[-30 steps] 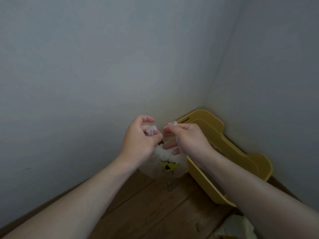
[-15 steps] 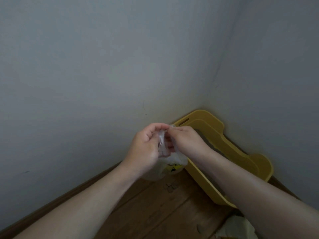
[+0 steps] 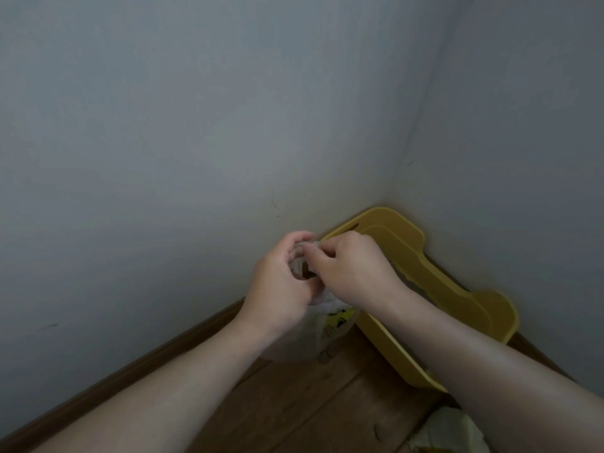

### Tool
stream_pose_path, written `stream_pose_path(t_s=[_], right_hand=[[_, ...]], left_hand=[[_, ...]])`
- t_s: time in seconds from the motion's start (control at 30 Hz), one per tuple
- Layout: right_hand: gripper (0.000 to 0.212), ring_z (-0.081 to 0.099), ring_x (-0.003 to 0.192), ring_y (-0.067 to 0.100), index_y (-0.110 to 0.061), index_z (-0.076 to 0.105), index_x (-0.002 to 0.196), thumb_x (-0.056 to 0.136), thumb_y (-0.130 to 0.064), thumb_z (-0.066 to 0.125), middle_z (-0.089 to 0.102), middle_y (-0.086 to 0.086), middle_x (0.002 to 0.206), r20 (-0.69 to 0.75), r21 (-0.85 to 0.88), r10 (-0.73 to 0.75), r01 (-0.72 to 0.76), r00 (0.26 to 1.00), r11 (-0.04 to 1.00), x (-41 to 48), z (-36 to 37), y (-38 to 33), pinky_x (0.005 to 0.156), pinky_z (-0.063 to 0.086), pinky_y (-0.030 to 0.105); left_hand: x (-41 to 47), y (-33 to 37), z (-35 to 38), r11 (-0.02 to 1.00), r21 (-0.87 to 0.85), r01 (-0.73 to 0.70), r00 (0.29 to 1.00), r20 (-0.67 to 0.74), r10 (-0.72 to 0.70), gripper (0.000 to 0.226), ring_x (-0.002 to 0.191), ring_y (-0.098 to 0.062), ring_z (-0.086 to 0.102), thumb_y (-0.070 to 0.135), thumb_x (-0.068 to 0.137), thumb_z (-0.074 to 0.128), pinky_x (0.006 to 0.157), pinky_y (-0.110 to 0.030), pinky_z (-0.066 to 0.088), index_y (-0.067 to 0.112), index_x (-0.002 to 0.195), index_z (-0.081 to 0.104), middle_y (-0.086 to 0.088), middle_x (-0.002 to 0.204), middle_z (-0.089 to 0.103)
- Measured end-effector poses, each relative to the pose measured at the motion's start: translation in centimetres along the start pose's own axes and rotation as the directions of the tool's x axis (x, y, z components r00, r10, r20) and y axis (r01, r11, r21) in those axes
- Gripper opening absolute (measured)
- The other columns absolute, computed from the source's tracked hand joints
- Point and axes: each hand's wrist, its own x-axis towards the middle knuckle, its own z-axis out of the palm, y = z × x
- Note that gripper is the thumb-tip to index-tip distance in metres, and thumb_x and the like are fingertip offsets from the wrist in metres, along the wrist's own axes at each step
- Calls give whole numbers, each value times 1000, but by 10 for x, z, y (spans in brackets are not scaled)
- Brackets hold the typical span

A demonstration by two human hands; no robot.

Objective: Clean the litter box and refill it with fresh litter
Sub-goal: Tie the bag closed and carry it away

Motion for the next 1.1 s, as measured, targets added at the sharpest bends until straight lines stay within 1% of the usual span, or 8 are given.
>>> stream_pose_path(t_s=[0.07,0.23,0.47,0.6,0.77,0.9,1.0,1.1], right_hand=[[51,45,44,22,-8,64,64,89,-51,53,58,10,53,45,-86,-33,37,998,996,-1,4,-1,43,32,36],[30,50,50,14,-17,65,67,93,-31,58,58,1,57,72,-143,-19,29,997,989,0,4,2,44,32,25],[33,45,52,18,-8,74,78,95,-34,62,62,21,67,66,150,32,-42,997,988,5,0,9,50,32,33],[40,39,50,15,-1,64,72,96,-33,61,47,12,57,59,165,12,-21,998,986,4,-4,11,50,31,35],[39,43,50,14,-1,64,74,97,-32,60,51,7,58,40,174,-8,1,999,985,3,-13,6,49,35,34],[43,41,51,13,2,61,72,97,-34,59,51,12,60,-19,83,-82,83,996,993,6,-25,-8,51,32,33],[42,43,58,8,2,62,73,96,-33,59,58,16,71,-69,41,-133,136,989,990,8,-32,-21,55,34,29],[41,39,53,9,0,57,68,95,-31,61,51,9,62,-106,67,-160,168,981,983,7,-35,-28,50,32,28]], left_hand=[[1,-2,-1,1000,13,10,1000,-6,-10,69,80,-19,68,-8,68,75,58,-36,57,50,100,57,5,111,66],[1,-5,-4,989,144,-34,999,37,29,62,72,-22,66,18,61,76,59,-32,50,61,99,53,29,102,59],[5,-8,-12,964,230,-136,989,-33,147,51,54,-4,55,22,75,83,52,-20,44,35,116,56,14,100,65],[9,-13,-24,894,409,-182,975,-46,220,61,84,-4,53,37,69,85,70,-18,44,27,123,57,12,103,54],[-2,-26,-38,888,452,-85,990,140,24,97,132,-3,34,60,60,82,106,-31,33,43,142,33,20,144,36],[-6,-39,-41,922,388,12,985,152,-77,112,134,-6,37,67,47,82,109,-38,39,47,143,29,21,146,37],[-6,-43,-39,918,397,-8,987,150,-56,96,120,0,44,52,51,89,101,-26,40,55,127,30,34,125,40],[-5,-48,-36,913,408,-19,988,149,-46,92,120,1,46,44,56,92,95,-23,41,42,131,37,29,125,45]])
